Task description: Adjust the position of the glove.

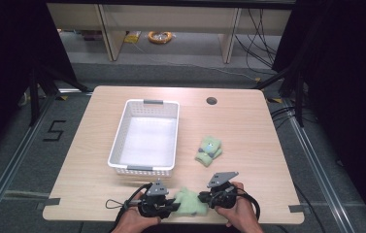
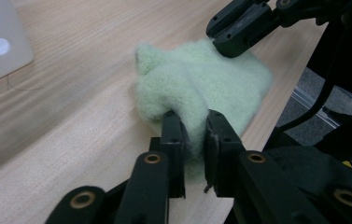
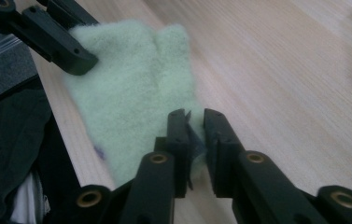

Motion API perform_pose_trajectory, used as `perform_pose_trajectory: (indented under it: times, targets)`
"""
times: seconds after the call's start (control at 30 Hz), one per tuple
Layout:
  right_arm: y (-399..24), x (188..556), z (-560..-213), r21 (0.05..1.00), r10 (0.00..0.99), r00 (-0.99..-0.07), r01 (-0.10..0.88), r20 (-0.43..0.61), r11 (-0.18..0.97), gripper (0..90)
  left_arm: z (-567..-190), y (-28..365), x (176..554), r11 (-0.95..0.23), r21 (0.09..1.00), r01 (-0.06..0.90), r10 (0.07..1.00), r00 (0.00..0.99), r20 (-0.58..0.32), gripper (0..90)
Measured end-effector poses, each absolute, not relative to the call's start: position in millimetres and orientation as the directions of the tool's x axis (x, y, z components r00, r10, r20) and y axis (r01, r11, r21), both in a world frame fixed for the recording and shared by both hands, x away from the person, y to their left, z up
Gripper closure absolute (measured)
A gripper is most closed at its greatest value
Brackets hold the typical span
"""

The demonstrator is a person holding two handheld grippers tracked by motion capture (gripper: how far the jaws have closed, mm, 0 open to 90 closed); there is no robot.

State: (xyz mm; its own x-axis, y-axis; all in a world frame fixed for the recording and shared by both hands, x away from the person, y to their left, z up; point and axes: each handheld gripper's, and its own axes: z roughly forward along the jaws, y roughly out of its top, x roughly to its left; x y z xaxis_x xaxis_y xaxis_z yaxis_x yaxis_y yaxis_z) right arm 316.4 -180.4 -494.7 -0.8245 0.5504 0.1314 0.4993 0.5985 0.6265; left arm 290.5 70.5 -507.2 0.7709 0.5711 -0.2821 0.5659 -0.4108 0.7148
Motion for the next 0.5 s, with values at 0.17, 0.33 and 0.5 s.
perform_pose_trajectory:
  times: [0.17,0.33,0.5]
  targets:
    - [-185.2,315.4,-486.6,0.634,0.543,-0.830,0.489,0.128,0.599,85.3,-502.4,70.0,290.2,-0.385,0.711,0.588,0.560,0.761,-0.327,82.4]
    - [-194.8,314.6,-473.7,0.659,0.550,-0.828,0.472,0.104,0.585,85.4,-488.8,61.3,294.5,-0.387,0.733,0.560,0.533,0.784,-0.317,82.5]
    - [-206.1,320.2,-467.6,0.670,0.571,-0.815,0.476,0.095,0.569,85.4,-487.7,48.3,299.7,-0.400,0.732,0.552,0.523,0.793,-0.312,82.3]
